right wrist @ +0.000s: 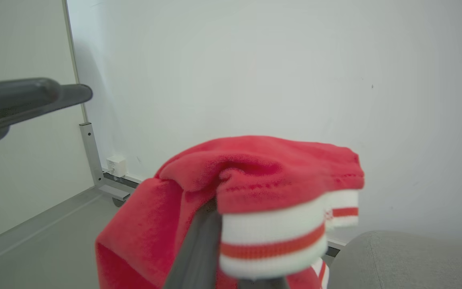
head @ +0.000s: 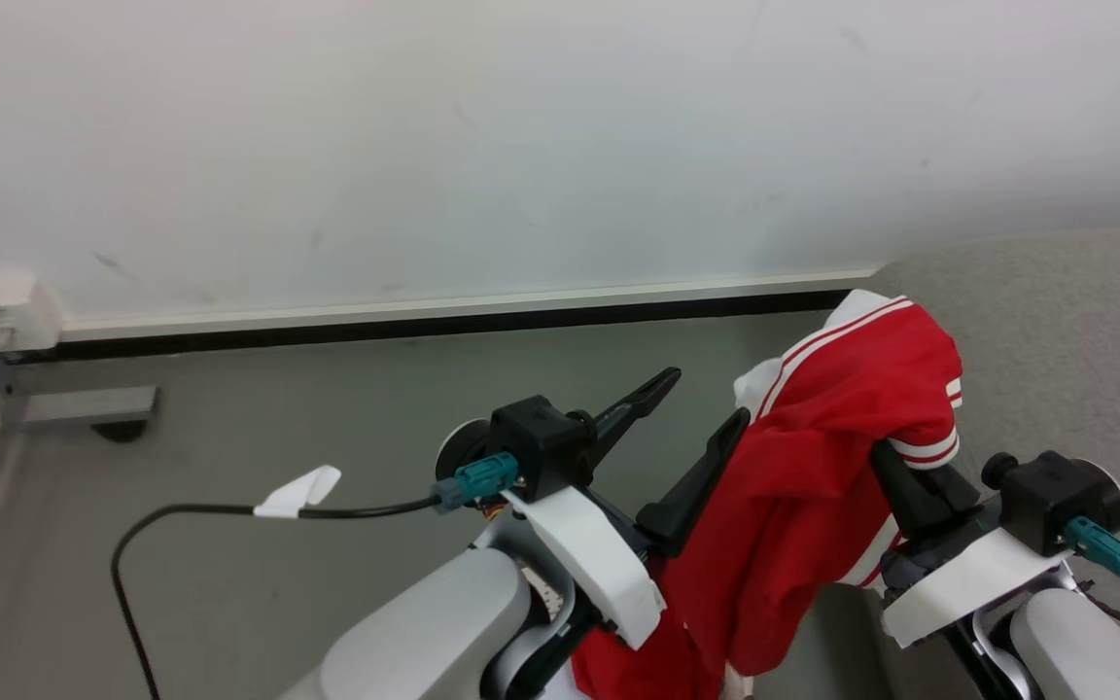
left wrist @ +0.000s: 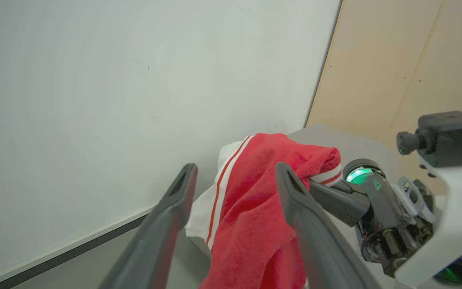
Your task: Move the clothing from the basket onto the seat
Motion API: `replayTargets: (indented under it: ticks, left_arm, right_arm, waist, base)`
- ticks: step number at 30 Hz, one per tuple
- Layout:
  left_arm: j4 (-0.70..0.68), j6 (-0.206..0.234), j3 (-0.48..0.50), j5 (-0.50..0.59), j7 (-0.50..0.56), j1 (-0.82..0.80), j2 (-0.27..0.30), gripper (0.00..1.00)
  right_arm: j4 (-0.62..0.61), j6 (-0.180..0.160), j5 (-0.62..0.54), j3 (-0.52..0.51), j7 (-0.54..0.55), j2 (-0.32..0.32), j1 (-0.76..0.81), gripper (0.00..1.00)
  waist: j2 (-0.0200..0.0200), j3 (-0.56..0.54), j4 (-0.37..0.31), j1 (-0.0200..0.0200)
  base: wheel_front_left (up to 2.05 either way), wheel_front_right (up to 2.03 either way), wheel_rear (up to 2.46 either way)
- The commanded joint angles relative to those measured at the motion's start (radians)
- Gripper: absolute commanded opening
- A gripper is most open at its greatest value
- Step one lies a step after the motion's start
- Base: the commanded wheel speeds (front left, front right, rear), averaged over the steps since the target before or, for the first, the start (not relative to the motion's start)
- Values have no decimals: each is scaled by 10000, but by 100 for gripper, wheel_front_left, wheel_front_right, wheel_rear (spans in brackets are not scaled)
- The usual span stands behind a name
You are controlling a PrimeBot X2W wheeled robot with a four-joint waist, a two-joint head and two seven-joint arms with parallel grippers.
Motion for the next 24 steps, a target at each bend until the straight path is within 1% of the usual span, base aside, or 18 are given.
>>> replayTargets:
  ticks: [1, 3, 4, 8, 14, 16, 19, 24]
  left_arm:
    - [-59, -2, 11, 80, -147, 193, 71, 100]
    - [-54, -6, 37, 154, -253, 271, 94, 100]
    - [-30, -91, 14, 119, -280, 348, 85, 100]
    - [-10, -184, 57, 259, -386, 434, 84, 100]
    - [-85, -154, 163, 843, -500, 518, 196, 100]
    - [-145, -125, 197, 1173, -496, 521, 245, 100]
    - [-187, -178, 302, 1302, -498, 658, 222, 100]
    - [-154, -294, 474, 1598, -495, 749, 151, 100]
  right_arm:
    - [-133, -21, -115, -260, -1, -47, 252, 0]
    - [-315, -21, -228, -597, -3, -103, 353, 0]
    - [-406, -21, -304, -758, -1, -127, 419, 0]
    - [-784, -21, -569, -1279, -3, -220, 780, 0]
    - [-1233, -21, -773, -1982, -1, -147, 1260, 0]
    - [-1397, -21, -824, -2156, -1, -89, 1377, 0]
    - [-1550, -21, -877, -2266, -1, 8, 1539, 0]
    - [-1721, -21, -916, -2390, -2, 90, 1571, 0]
  waist:
    - [0, 186, -691, 1]
    - [0, 218, -1065, 1]
    - [0, 230, -1237, 1]
    - [0, 278, -1926, 1]
    - [0, 392, -2816, 1]
    - [0, 463, -3036, 1]
    - [0, 562, -3291, 1]
    - [0, 705, -3464, 1]
  base:
    - [0, 0, 0]
    - [0, 0, 0]
    - [0, 0, 0]
    - [0, 0, 0]
    - [0, 0, 0]
    - [0, 0, 0]
    - [0, 0, 0]
    - [0, 0, 0]
